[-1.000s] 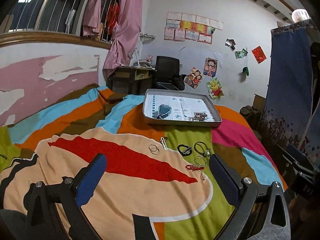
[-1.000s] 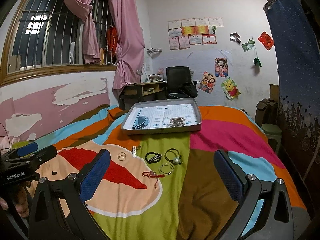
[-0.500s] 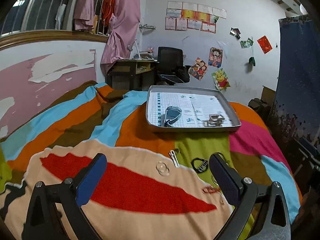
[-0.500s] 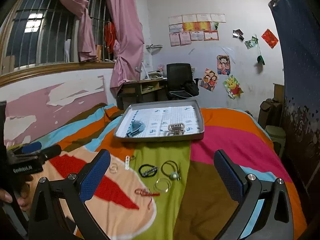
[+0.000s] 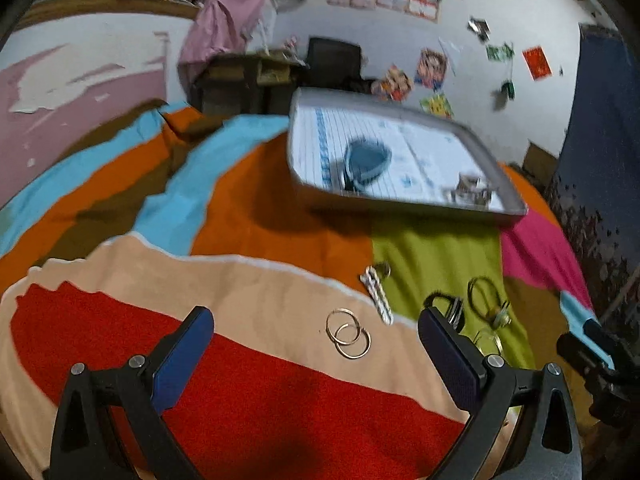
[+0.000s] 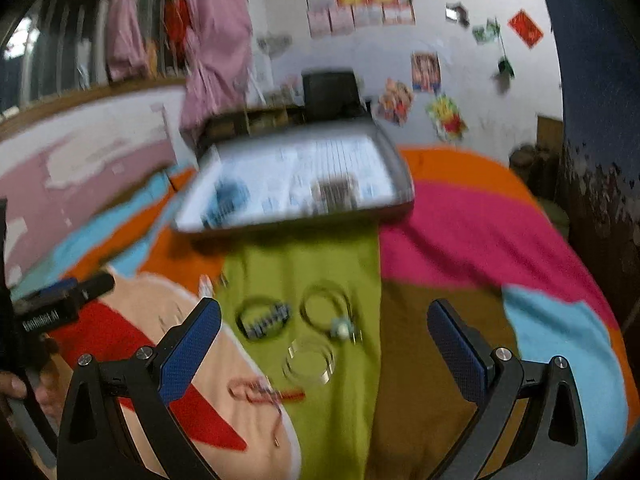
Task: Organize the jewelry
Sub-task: 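Grasp a silver hoop earring with the left tool while the right tool grasps the red beaded bracelet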
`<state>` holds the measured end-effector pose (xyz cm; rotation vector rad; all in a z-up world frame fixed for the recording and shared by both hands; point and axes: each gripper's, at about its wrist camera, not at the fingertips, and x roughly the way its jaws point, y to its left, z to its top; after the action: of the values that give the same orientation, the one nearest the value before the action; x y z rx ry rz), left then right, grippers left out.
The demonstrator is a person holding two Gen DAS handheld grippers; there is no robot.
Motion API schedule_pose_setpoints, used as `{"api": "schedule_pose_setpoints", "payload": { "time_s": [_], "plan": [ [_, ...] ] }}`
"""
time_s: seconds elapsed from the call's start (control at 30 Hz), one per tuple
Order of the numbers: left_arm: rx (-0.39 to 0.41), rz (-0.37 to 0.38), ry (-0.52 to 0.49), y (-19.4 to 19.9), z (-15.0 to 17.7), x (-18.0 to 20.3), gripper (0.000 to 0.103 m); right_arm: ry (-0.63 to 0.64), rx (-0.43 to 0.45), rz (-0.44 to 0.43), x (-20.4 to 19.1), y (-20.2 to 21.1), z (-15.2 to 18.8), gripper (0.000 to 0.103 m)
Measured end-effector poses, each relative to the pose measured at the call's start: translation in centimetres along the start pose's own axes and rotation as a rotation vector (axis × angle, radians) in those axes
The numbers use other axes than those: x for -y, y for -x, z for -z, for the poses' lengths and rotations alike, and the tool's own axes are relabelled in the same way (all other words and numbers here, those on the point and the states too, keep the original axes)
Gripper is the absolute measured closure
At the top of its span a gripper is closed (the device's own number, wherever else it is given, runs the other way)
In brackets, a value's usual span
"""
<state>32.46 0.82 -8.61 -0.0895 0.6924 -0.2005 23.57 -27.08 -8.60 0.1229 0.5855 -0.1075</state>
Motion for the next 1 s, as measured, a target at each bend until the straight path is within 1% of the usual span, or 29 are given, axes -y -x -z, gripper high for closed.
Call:
{"api": "schedule_pose_setpoints", "payload": {
  "time_s": [0.13, 0.23, 0.27, 0.33, 0.4, 0.43, 0.47, 0.53, 0.6, 0.63, 0.73, 0.77, 0.8, 0.83, 0.9, 0.93, 1.0],
  "plan": [
    [-0.059, 0.029, -0.055, -2.6, 0.2, 0.1, 0.000, -0.056, -0.139, -0.023, -0.3, -2.7, 1.4, 0.001],
    [-0.096, 0.071, -0.060, -4.2, 0.5, 0.0, 0.000, -0.085, -0.221, -0.041, -0.8, -4.5, 2.8, 0.001],
    [-0.110, 0.100, -0.052, -4.7, 0.7, -0.1, 0.000, -0.079, -0.238, -0.043, -1.0, -4.9, 3.2, 0.001],
    [-0.118, 0.122, -0.036, -5.3, 0.9, -0.4, 0.004, -0.067, -0.263, -0.045, -1.5, -5.6, 3.8, 0.002],
    [-0.137, 0.148, -0.019, -5.8, 1.0, -0.7, 0.015, -0.076, -0.281, -0.043, -1.8, -6.1, 4.3, 0.003],
    [-0.147, 0.159, -0.015, -6.1, 1.1, -0.8, 0.017, -0.080, -0.294, -0.042, -1.9, -6.4, 4.5, 0.008],
    [-0.148, 0.167, -0.010, -6.2, 1.2, -0.9, 0.018, -0.084, -0.312, -0.044, -2.1, -6.8, 4.8, 0.020],
    [-0.143, 0.183, -0.006, -6.3, 1.2, -1.0, 0.020, -0.090, -0.351, -0.043, -2.3, -7.5, 5.3, 0.030],
    [-0.143, 0.195, -0.012, -6.5, 1.3, -0.8, 0.027, -0.089, -0.359, -0.039, -2.8, -8.0, 5.6, 0.030],
    [-0.143, 0.201, -0.018, -6.5, 1.3, -0.7, 0.029, -0.090, -0.357, -0.046, -3.0, -8.1, 5.6, 0.030],
    [-0.144, 0.204, -0.035, -6.6, 1.3, -0.4, 0.040, -0.088, -0.348, -0.073, -3.7, -8.4, 5.7, 0.030],
    [-0.144, 0.206, -0.038, -6.6, 1.3, -0.3, 0.047, -0.085, -0.346, -0.084, -4.0, -8.4, 5.8, 0.037],
    [-0.146, 0.206, -0.039, -6.6, 1.3, -0.3, 0.052, -0.080, -0.348, -0.105, -4.3, -8.6, 5.9, 0.042],
    [-0.148, 0.209, -0.039, -6.6, 1.3, -0.4, 0.055, -0.068, -0.351, -0.112, -4.8, -8.8, 5.9, 0.044],
    [-0.151, 0.219, -0.037, -6.7, 1.4, -0.4, 0.067, -0.041, -0.344, -0.109, -5.3, -8.8, 5.8, 0.046],
    [-0.153, 0.227, -0.039, -6.7, 1.4, -0.4, 0.070, -0.041, -0.343, -0.114, -5.4, -8.8, 5.6, 0.050],
    [-0.164, 0.242, -0.050, -6.7, 1.4, -0.2, 0.082, -0.047, -0.341, -0.121, -5.4, -8.7, 5.5, 0.054]
  ]
}}
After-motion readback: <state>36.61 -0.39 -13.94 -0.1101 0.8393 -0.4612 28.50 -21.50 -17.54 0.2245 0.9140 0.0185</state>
